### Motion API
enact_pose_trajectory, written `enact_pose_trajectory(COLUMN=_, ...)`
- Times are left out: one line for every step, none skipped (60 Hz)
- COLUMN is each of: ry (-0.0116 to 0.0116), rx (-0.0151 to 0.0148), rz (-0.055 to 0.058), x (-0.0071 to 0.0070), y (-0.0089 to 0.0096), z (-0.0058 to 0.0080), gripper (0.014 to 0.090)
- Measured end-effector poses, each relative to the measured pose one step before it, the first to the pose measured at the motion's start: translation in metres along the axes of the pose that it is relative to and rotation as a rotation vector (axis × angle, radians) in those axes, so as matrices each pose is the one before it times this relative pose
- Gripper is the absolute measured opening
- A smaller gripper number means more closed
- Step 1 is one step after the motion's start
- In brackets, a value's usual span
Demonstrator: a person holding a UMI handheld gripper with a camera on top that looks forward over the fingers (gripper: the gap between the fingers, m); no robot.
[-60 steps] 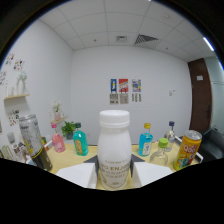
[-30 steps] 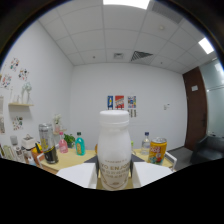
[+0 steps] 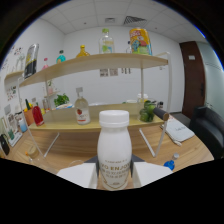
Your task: Make me a cup of Mount Fuji.
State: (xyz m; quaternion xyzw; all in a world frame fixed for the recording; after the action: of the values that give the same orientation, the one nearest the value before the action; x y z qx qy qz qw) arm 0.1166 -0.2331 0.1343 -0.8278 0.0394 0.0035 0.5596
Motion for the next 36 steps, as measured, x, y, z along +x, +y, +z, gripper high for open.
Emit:
enact_pose_trajectory(ry=0.00295, rx=-0.00991, rz=-0.0122, x=0.00107, y=0.00547, z=0.00234, gripper=0.0480)
enact_pose_trajectory(ry=0.00167, rx=-0.00959, rz=-0.0157, x=0.00082, y=0.00503, z=0.00242, gripper=0.0478)
enact_pose_trajectory(ry=0.00249, rx=-0.00779, rz=-0.0194, x=0.00074, y=0.00457, z=0.00218, gripper=0.0479)
enact_pose_trajectory(ry=0.00610, rx=-0.00598, rz=-0.0231, x=0.00166, y=0.00367, z=0.00233, gripper=0.0479)
enact_pose_trajectory(ry=0.00932, rx=-0.00784, rz=-0.0252, x=0.00201, y=0.00215, z=0.00214, gripper=0.0480)
enact_pose_trajectory(ry=0.00863, rx=-0.00621, rz=-0.0286, x=0.00170, y=0.00376, z=0.00213, gripper=0.0479)
enact_pose_trajectory(ry=0.00737, rx=-0.00910, rz=-0.0317, x=0.00123, y=0.00357, z=0.00219, gripper=0.0478)
enact_pose_trajectory(ry=0.00533, rx=-0.01232, rz=-0.0323, x=0.00073, y=0.00340, z=0.00164, gripper=0.0479)
enact_pose_trajectory(ry=0.00697, rx=-0.00674, rz=-0.0353, x=0.00137, y=0.00241, z=0.00173, gripper=0.0479)
enact_pose_trajectory(ry=0.00814, rx=-0.00263, rz=-0.0358, x=0.00125, y=0.00107, z=0.00125, gripper=0.0481)
enact_pose_trajectory(ry=0.00717, rx=0.00051, rz=-0.0363, x=0.00104, y=0.00041, z=0.00093, gripper=0.0481)
enact_pose_trajectory(ry=0.00505, rx=-0.00001, rz=-0.0372, x=0.00086, y=0.00053, z=0.00087, gripper=0.0480)
enact_pose_trajectory(ry=0.00433, rx=-0.00097, rz=-0.0379, x=0.00062, y=0.00046, z=0.00094, gripper=0.0480)
enact_pose_trajectory(ry=0.00471, rx=-0.00099, rz=-0.0401, x=0.00060, y=0.00016, z=0.00073, gripper=0.0479)
enact_pose_trajectory(ry=0.00488, rx=0.00002, rz=-0.0402, x=0.00134, y=-0.00077, z=0.00020, gripper=0.0480)
enact_pose_trajectory(ry=0.00390, rx=0.00347, rz=-0.0401, x=0.00069, y=-0.00090, z=-0.00013, gripper=0.0481)
enact_pose_trajectory(ry=0.00496, rx=0.00235, rz=-0.0392, x=0.00077, y=-0.00083, z=-0.00072, gripper=0.0481)
enact_pose_trajectory(ry=0.00400, rx=0.00301, rz=-0.0395, x=0.00063, y=-0.00102, z=-0.00006, gripper=0.0480)
enact_pose_trajectory(ry=0.00450, rx=0.00151, rz=-0.0409, x=0.00106, y=-0.00088, z=0.00042, gripper=0.0480)
enact_pose_trajectory(ry=0.00429, rx=0.00106, rz=-0.0413, x=0.00083, y=-0.00088, z=0.00013, gripper=0.0481)
enact_pose_trajectory(ry=0.00372, rx=0.00245, rz=-0.0404, x=0.00071, y=-0.00120, z=-0.00014, gripper=0.0480)
enact_pose_trajectory(ry=0.00368, rx=0.00320, rz=-0.0392, x=0.00113, y=-0.00161, z=0.00019, gripper=0.0479)
enact_pose_trajectory(ry=0.00480, rx=0.00206, rz=-0.0391, x=0.00091, y=-0.00113, z=0.00027, gripper=0.0480)
enact_pose_trajectory(ry=0.00488, rx=0.00032, rz=-0.0405, x=0.00114, y=-0.00057, z=0.00011, gripper=0.0480)
enact_pose_trajectory(ry=0.00638, rx=0.00003, rz=-0.0412, x=0.00138, y=-0.00057, z=0.00038, gripper=0.0480)
enact_pose_trajectory(ry=0.00705, rx=0.00038, rz=-0.0394, x=0.00164, y=-0.00060, z=0.00044, gripper=0.0480)
enact_pose_trajectory(ry=0.00652, rx=0.00139, rz=-0.0369, x=0.00123, y=-0.00107, z=0.00034, gripper=0.0480)
enact_pose_trajectory(ry=0.00768, rx=0.00410, rz=-0.0360, x=0.00147, y=-0.00108, z=0.00237, gripper=0.0481)
enact_pose_trajectory(ry=0.00274, rx=-0.00277, rz=-0.0350, x=0.00119, y=0.00039, z=-0.00165, gripper=0.0479)
enact_pose_trajectory(ry=0.00695, rx=-0.00413, rz=-0.0369, x=0.00009, y=0.00015, z=0.00077, gripper=0.0479)
enact_pose_trajectory(ry=0.00505, rx=-0.00336, rz=-0.0355, x=0.00096, y=0.00027, z=0.00030, gripper=0.0480)
enact_pose_trajectory(ry=0.00426, rx=-0.00229, rz=-0.0340, x=0.00048, y=-0.00025, z=0.00023, gripper=0.0480)
enact_pose_trajectory(ry=0.00299, rx=-0.00178, rz=-0.0339, x=0.00059, y=-0.00045, z=0.00041, gripper=0.0479)
enact_pose_trajectory(ry=0.00240, rx=-0.00144, rz=-0.0333, x=0.00055, y=-0.00055, z=0.00031, gripper=0.0479)
enact_pose_trajectory(ry=0.00285, rx=-0.00165, rz=-0.0318, x=0.00066, y=-0.00065, z=0.00008, gripper=0.0477)
enact_pose_trajectory(ry=0.00307, rx=-0.00117, rz=-0.0315, x=0.00075, y=-0.00068, z=0.00053, gripper=0.0479)
